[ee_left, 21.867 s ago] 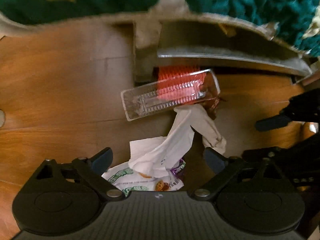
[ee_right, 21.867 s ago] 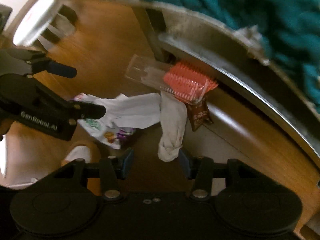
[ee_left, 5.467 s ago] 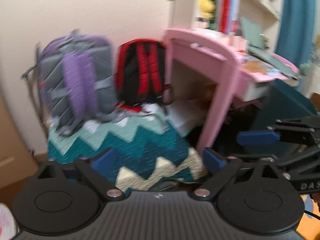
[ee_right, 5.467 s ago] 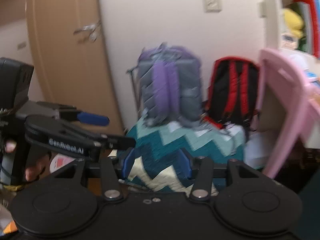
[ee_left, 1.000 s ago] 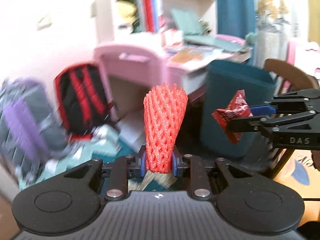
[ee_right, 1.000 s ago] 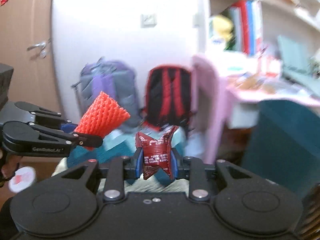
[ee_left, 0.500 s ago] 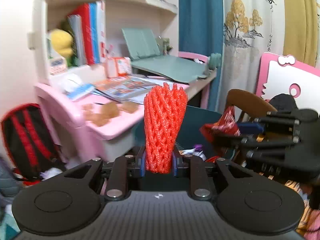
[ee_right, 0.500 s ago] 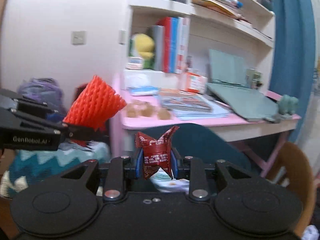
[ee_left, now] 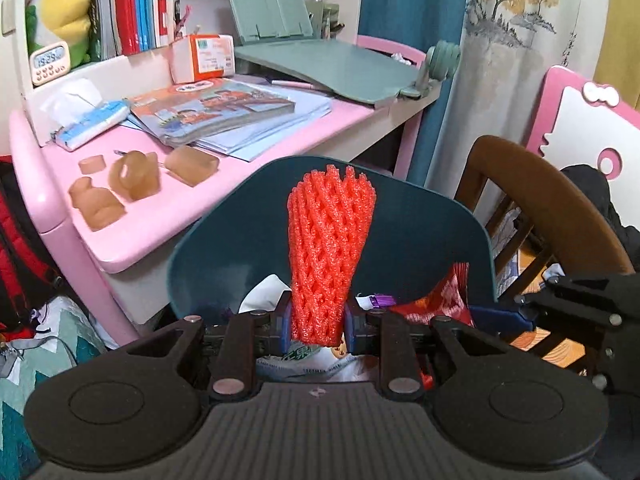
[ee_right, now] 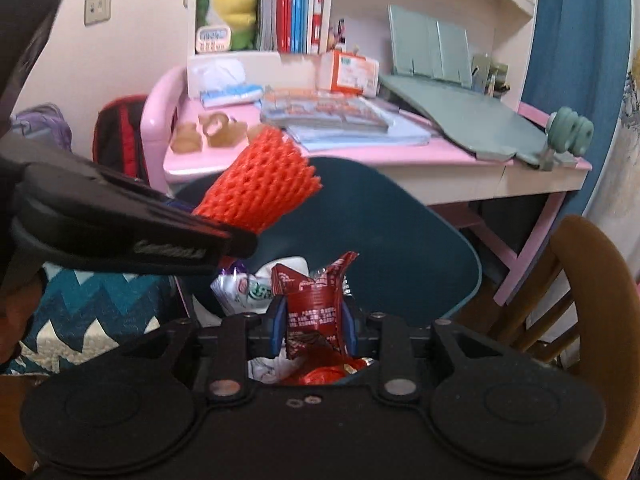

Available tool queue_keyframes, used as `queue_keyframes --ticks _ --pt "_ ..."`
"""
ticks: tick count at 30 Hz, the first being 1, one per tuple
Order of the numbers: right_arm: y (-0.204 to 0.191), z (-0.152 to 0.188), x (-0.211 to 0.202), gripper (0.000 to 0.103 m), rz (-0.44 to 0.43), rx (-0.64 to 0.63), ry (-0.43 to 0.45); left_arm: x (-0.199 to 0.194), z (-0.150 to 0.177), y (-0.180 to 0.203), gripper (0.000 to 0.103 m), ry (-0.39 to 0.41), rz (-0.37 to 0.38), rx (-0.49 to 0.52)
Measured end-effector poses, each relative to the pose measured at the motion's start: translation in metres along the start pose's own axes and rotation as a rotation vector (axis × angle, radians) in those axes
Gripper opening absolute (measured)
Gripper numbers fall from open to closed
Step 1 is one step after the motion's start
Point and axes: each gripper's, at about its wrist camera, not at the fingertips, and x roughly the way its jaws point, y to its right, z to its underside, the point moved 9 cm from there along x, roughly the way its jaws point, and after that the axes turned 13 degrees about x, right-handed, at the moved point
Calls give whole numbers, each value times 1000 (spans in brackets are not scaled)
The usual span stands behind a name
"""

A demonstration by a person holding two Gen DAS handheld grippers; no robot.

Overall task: Collect trash
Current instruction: 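Open left tool over the bin while right tool releases the red wrapper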

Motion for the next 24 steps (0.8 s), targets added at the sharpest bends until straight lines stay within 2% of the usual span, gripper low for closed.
queue_keyframes --ticks 5,10,11,13,14,15,24 --pt "5 5 7 32 11 17 -35 17 8 2 24 -58 18 3" --pt "6 9 9 33 4 35 -47 18 10 6 29 -55 16 22" --pt "6 9 8 34 5 36 -45 16 10 7 33 -47 15 32" --pt "5 9 6 34 7 35 -44 13 10 8 53 -42 5 34" --pt "4 9 5 35 10 33 -43 12 11 8 69 -38 -4 31" --pt "4 9 4 36 13 31 -42 9 11 8 72 -27 -12 32" --pt "-1 7 -14 48 25 42 -6 -22 12 8 72 26 -11 17"
